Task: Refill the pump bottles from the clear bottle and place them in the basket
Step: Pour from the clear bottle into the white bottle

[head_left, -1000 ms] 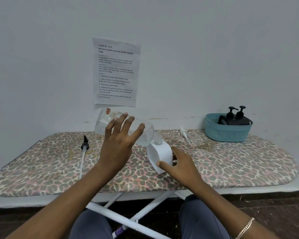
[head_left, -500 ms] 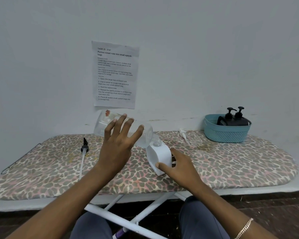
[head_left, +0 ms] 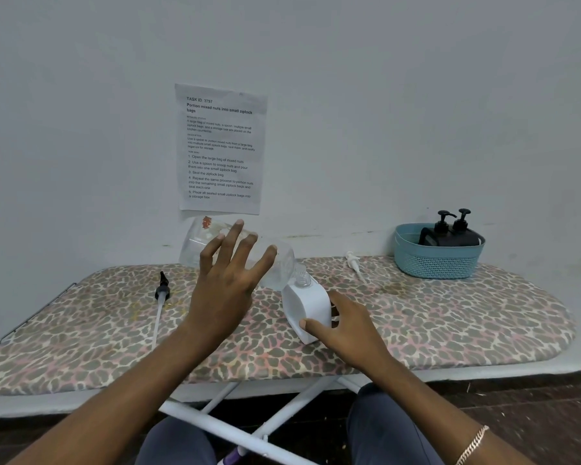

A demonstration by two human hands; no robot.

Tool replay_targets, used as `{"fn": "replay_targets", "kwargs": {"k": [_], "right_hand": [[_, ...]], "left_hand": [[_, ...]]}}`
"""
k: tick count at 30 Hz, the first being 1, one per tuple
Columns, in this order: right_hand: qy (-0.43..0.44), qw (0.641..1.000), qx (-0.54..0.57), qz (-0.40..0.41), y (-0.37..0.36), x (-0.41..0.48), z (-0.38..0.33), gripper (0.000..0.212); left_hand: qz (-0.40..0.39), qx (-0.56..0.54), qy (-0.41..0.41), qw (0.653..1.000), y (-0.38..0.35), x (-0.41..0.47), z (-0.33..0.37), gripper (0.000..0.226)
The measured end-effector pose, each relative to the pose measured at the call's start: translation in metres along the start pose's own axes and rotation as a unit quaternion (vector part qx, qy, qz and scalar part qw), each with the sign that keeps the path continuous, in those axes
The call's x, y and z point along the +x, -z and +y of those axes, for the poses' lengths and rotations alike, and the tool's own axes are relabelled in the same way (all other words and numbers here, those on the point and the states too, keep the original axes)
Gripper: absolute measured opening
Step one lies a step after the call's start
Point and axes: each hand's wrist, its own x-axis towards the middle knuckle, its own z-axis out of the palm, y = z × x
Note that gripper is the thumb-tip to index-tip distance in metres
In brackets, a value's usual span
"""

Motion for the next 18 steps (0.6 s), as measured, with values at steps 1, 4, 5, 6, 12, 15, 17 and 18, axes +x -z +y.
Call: {"fn": "replay_targets", "kwargs": {"k": [1,4,5,6,12,15,17,18], "right_hand": [[0.001,1.0,-0.001,0.0,-0.0001,0.0002,-0.0001,0.059],[0.003,1.0,-0.005,-0.003,0.0001,0.0006,0.0002,0.058],[0.002,1.0,-0.005,-0.004,0.0001,0.0006,0.0006,0.058],[0.001,1.0,-0.005,-0.005,0.0,0.0006,0.0009,0.057],[-0.002,1.0,-0.007,-0.006,-0.0017,0.0012,0.0026,0.064],[-0.001,1.0,-0.002,-0.008,-0.0015,0.0011,0.0024,0.064],[0.0,1.0,0.0,-0.008,-0.0014,0.001,0.0025,0.062],[0.001,1.0,-0.002,-0.008,-0.0014,0.001,0.0026,0.061]], "left_hand": [[-0.002,0.0,0.0,1.0,-0.0001,0.0001,-0.0001,0.081],[-0.006,0.0,-0.001,1.0,-0.0005,0.0005,-0.0004,0.084],[-0.007,0.0,-0.002,1.0,-0.0008,0.0007,-0.0008,0.085],[-0.007,0.0,-0.005,1.0,-0.0008,0.0008,-0.0014,0.085],[-0.016,0.003,-0.016,1.0,-0.0003,0.0024,-0.0042,0.082],[-0.019,0.005,-0.019,1.0,0.0001,0.0039,-0.0044,0.085],[-0.02,0.007,-0.022,1.0,0.0007,0.0048,-0.0047,0.085],[-0.02,0.007,-0.025,0.999,0.001,0.0049,-0.0051,0.085]]}}
